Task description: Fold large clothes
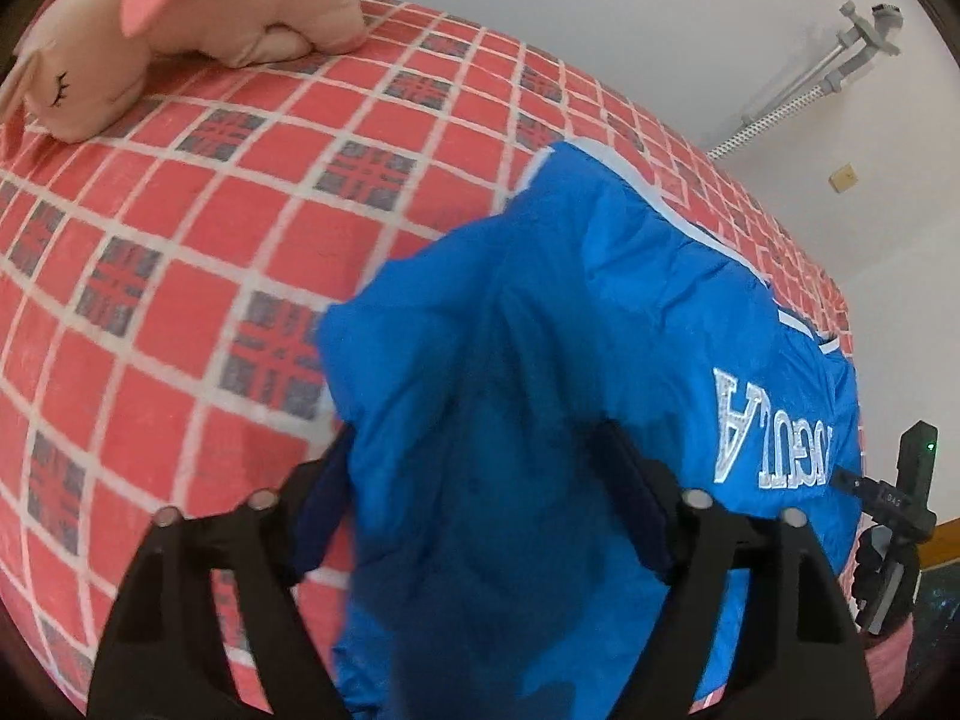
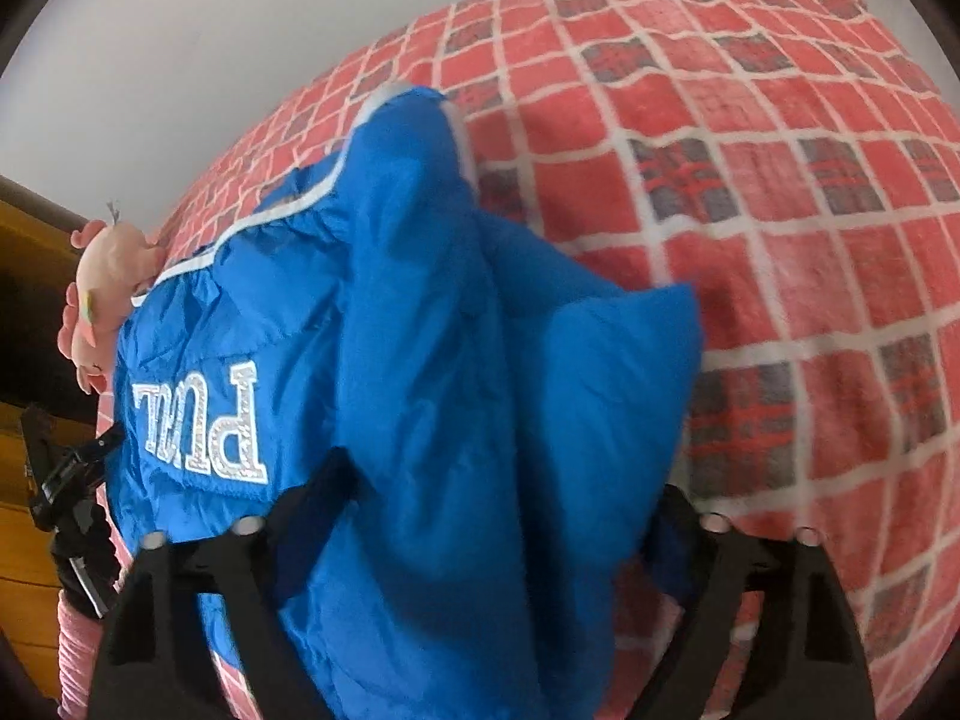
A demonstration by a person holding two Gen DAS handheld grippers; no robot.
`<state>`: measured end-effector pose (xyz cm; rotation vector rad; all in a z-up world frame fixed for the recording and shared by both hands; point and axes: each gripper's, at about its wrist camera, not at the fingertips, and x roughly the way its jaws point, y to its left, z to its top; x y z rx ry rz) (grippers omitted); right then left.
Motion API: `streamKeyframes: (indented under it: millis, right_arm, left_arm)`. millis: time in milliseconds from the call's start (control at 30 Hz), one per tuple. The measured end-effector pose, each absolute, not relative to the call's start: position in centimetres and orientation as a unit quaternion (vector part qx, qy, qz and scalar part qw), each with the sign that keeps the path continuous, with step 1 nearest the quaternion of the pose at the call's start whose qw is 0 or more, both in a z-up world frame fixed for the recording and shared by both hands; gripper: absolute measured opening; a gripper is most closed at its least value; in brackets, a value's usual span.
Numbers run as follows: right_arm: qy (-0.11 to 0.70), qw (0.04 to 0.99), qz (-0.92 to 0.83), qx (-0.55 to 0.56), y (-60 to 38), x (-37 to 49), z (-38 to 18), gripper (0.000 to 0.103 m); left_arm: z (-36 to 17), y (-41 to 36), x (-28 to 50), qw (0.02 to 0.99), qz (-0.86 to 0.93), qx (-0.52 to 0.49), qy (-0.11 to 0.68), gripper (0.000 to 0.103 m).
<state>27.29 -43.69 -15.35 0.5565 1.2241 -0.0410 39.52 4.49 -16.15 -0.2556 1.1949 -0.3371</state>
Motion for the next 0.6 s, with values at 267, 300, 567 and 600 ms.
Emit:
streamKeyframes:
  millis: [267, 300, 567, 600]
  right_arm:
    - [0.543, 0.798, 0.004, 0.261, -43.1, 26.3, -12.7, 0.027]
    - [0.542, 0.8, 0.004, 0.258, -43.0, 26.1, -12.5, 0.027]
    - [0.523, 0.813, 0.026, 0.254, -42.0, 25.8, -8.7, 0.021]
    - [0.522, 0.814, 0.029, 0.252, -41.8, 25.3, -8.1, 0.021]
  left_arm:
    - [-14.2, 3.3, 38.1, 0.824, -0.152, -0.113, 0.534, 0.016]
    - [-13.9, 3.2, 37.8, 0.827, -0.148, -0.112, 0.531, 0.015]
    - [-10.1, 3.3, 35.6, 0.842, -0.151, -0.107, 0.507, 0.011]
    - [-9.7, 3.5, 35.3, 0.841, -0.153, -0.109, 0.507, 0.011]
